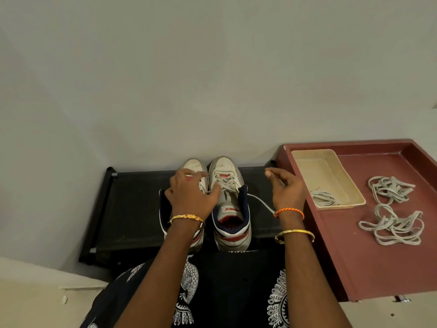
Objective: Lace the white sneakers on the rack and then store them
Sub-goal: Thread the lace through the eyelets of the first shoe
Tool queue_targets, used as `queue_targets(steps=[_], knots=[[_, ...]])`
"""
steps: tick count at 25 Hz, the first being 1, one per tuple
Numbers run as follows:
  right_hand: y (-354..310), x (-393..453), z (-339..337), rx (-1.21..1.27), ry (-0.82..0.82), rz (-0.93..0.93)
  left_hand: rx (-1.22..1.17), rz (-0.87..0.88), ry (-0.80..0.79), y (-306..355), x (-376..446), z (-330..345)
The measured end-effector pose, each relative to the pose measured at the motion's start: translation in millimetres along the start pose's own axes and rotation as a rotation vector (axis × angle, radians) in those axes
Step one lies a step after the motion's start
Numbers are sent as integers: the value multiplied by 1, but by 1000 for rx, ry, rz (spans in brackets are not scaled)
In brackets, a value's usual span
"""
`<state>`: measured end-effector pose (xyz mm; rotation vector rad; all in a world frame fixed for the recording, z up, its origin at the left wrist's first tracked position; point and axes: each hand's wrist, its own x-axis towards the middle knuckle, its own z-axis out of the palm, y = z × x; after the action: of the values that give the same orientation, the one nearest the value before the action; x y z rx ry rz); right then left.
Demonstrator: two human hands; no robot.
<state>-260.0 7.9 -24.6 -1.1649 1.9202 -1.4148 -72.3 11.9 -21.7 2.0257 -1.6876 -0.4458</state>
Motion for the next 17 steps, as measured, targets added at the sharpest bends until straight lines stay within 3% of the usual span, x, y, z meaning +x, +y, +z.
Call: queue_targets(steps=[2,4,7,11,17], knots=[[-3,-4,0,-70,-47,-2,220,85,-78,8,-7,0],[-9,-10,4,-105,-126,-29,285,44,-133,12,-8,1],[-17,-21,14,-68,-241,-4,154,-48,-105,12,-9,2],[-14,-31,28,-186,-276,13,-58,-128,-39,8,-7,7],[-12,-37,39,-350,-304,-87,-192,-238,-127,8,1,9]])
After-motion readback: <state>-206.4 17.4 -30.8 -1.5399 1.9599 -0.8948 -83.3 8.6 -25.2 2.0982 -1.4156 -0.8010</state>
